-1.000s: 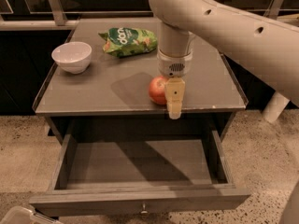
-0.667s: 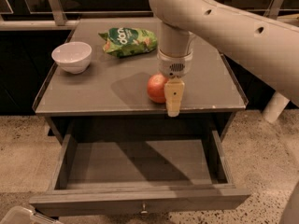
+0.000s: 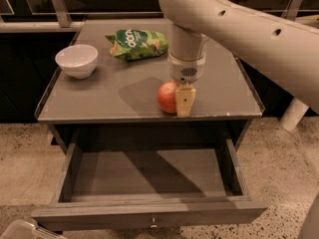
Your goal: Place apple into top drawer
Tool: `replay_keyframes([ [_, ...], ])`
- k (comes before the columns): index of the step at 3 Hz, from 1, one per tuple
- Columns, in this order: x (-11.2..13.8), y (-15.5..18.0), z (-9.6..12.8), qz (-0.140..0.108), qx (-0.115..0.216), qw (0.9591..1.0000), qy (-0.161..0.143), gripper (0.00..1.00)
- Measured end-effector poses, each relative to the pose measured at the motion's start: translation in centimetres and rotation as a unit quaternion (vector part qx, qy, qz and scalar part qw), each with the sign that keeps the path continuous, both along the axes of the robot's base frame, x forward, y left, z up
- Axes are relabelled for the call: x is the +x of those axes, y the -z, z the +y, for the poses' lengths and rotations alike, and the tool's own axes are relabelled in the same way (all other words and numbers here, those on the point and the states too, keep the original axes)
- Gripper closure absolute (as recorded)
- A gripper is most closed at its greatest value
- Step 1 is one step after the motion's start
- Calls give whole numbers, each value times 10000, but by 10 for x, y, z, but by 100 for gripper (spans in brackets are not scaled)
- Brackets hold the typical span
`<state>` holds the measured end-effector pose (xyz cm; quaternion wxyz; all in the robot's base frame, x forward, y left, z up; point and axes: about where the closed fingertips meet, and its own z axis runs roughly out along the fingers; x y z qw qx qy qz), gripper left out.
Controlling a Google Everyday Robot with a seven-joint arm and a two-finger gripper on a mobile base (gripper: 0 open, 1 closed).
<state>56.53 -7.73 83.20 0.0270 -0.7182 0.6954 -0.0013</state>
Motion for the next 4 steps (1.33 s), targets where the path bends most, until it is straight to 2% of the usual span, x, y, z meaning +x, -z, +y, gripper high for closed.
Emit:
replay_keyframes([
  [1, 0, 0, 0, 0, 0, 10000, 0, 88],
  [2, -18, -4, -5, 67, -177, 9998, 17, 100],
  [3, -75, -11, -15, 160, -563, 9981, 187, 100],
  [4, -141, -7, -23, 274, -848, 9947, 507, 100],
])
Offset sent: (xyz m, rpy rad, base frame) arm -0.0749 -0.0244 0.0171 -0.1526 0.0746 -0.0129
